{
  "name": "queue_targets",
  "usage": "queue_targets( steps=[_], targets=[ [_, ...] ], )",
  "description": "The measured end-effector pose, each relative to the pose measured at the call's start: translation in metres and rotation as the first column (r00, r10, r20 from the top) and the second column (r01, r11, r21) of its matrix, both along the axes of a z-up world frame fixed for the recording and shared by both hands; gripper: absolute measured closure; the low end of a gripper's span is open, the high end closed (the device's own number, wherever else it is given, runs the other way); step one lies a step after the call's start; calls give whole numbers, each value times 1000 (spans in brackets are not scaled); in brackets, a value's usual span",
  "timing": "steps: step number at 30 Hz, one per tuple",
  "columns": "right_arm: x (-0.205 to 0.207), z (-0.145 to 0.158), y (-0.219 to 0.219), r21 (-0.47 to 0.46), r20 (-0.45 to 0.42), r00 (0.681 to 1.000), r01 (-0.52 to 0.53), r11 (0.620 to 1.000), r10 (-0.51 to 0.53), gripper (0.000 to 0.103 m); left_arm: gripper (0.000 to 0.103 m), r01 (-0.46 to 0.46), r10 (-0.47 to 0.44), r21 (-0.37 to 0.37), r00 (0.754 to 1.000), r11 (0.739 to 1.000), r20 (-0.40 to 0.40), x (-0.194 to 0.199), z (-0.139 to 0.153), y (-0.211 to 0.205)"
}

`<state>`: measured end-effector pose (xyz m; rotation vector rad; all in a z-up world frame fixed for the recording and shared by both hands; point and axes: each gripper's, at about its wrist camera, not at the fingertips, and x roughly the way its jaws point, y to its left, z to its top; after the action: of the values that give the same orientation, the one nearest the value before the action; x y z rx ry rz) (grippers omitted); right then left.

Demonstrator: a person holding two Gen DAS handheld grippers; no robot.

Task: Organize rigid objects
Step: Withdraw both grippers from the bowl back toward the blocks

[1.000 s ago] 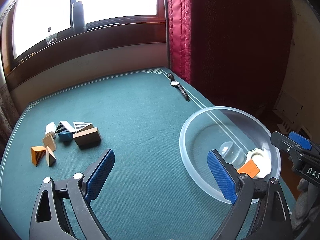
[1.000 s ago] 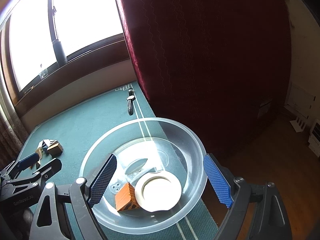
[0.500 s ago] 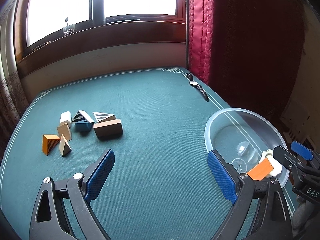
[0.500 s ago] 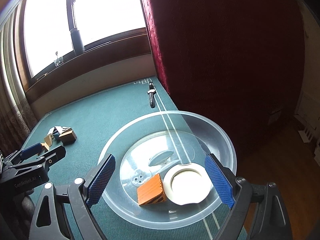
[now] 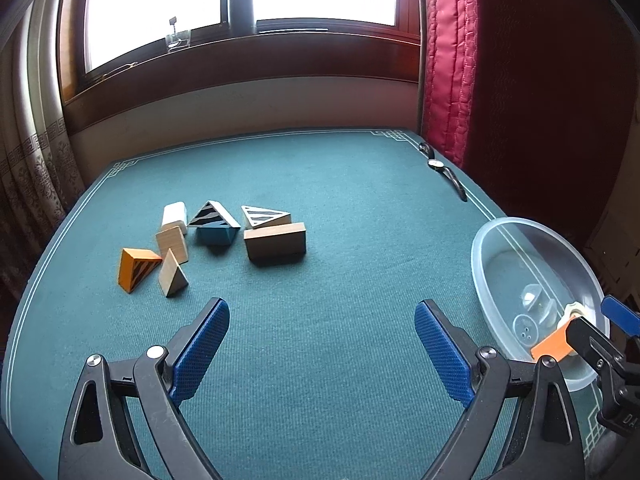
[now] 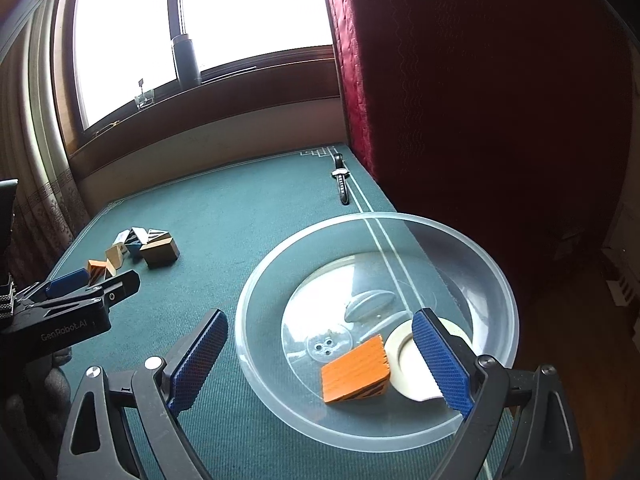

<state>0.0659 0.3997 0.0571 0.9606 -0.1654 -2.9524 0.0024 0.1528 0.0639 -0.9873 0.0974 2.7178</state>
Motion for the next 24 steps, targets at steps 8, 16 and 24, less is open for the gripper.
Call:
queue_targets(
  steps=[8, 16, 24],
  targets=[
    [-5, 0, -32, 27, 9, 998, -69, 997, 68, 7, 8, -52, 52, 8, 999, 999, 5, -10, -2, -28],
    [-18, -1, -63, 34, 36, 990, -140, 990, 139, 6, 8, -107, 107, -12, 994, 994, 8, -22, -8, -60],
    [-46, -7, -93, 22, 95, 977, -193, 981, 190, 6, 8, -205, 206, -20, 978, 979, 37, -42, -20, -109]
  ],
)
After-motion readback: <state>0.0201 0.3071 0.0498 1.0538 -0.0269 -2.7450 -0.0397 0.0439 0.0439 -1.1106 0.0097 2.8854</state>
